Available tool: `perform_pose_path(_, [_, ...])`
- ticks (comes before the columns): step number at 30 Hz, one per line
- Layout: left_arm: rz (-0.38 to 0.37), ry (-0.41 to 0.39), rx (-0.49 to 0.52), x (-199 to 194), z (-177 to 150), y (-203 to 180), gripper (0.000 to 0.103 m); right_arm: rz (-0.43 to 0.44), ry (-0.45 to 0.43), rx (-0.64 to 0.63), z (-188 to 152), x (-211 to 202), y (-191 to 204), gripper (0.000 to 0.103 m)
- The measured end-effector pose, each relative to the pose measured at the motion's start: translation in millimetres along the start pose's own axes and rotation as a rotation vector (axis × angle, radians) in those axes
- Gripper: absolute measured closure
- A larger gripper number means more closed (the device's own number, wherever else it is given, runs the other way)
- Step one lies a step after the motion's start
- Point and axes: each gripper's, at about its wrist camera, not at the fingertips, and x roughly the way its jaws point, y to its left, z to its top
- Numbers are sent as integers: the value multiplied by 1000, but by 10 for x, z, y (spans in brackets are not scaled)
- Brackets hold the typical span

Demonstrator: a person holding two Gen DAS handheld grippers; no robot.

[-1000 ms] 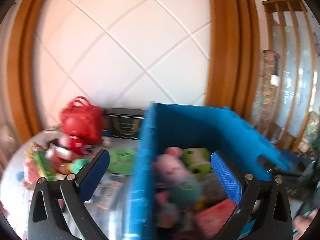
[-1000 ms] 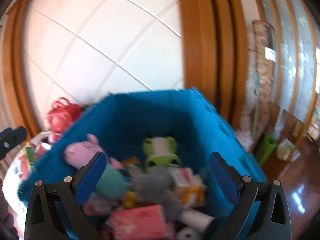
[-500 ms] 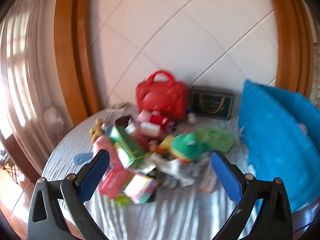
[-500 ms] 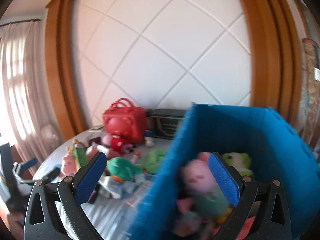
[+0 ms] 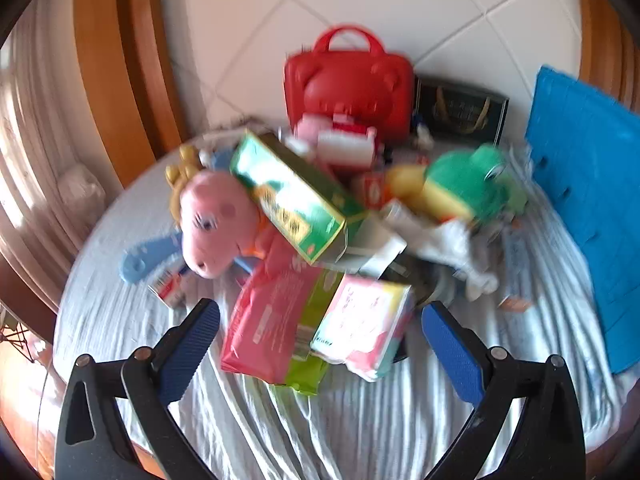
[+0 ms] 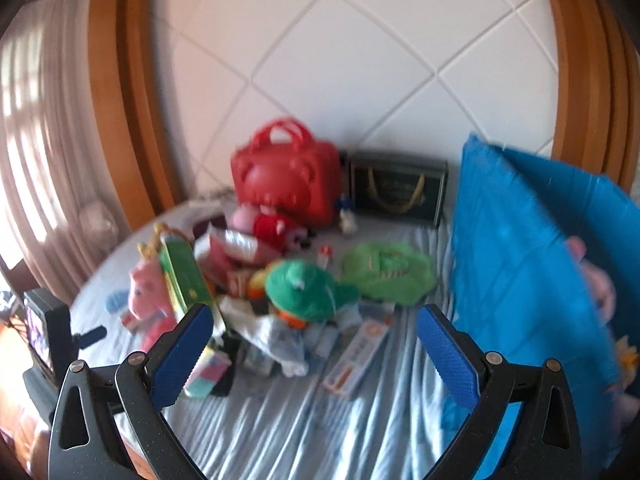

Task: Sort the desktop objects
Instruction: 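Return both grippers from the crate to the pile, then grasp the pink tissue pack with the left gripper while the right grasps the white ointment box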

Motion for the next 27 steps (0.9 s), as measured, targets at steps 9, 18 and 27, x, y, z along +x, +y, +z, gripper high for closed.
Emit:
perform_pose_path(9, [-120, 115, 32, 734, -109, -68, 2, -75, 259, 85, -664, 1133, -117, 0])
perform_pose_path(18, [-182, 178, -4, 944, -90, -7, 41, -178, 419, 162, -1071, 1735, -449, 0])
perform_pose_path(27, [-89, 163, 31, 945, -14, -1, 41, -183, 492, 267, -996, 2329, -628, 8])
